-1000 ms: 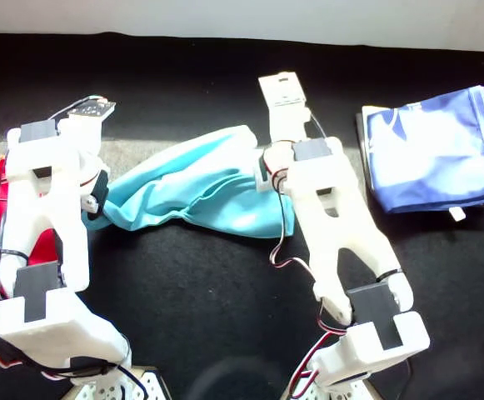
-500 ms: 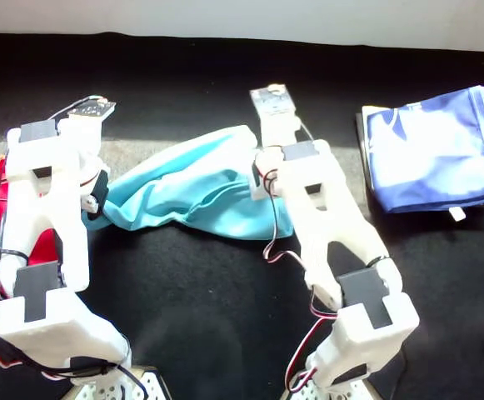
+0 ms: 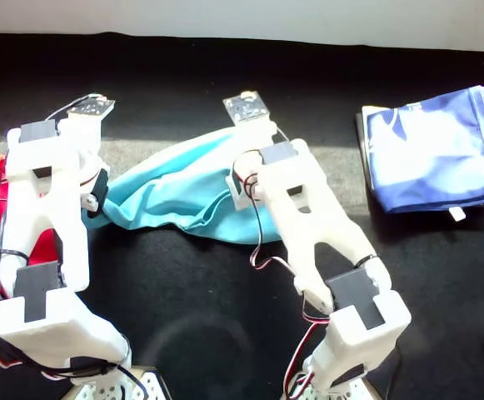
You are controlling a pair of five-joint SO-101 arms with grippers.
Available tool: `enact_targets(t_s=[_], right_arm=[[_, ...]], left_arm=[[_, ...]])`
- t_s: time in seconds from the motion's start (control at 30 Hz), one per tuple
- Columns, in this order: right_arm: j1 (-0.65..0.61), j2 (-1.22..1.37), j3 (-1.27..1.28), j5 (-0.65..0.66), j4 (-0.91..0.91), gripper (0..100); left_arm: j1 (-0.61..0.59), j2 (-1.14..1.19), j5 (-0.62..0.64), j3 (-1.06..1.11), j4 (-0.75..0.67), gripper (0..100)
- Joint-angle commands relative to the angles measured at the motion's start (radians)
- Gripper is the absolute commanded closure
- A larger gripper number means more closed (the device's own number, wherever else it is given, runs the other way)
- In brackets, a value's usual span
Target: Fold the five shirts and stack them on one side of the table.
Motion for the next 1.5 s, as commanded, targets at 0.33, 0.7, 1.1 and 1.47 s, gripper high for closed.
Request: enact_targets(t_s=[0.33,0.7,1.1,1.47], right_arm=[[-0.002,0.108,-0.048,0.101,-0.025,83.5],[-0.002,0.104,-0.058,0.101,0.056,99.4],[-0.099,-0.289,0.223,0.103,0.173,99.3],[-0.183,-0.352,0.504,0.201,0.067,96.7]], left_arm=[[-0.008,-0.038,-0.008,0.002,-0.002,99],[-0.008,-0.038,-0.008,0.002,-0.002,99],[-0.008,-0.038,-0.008,-0.001,-0.003,99],[-0.008,-0.038,-0.008,-0.004,-0.003,99]])
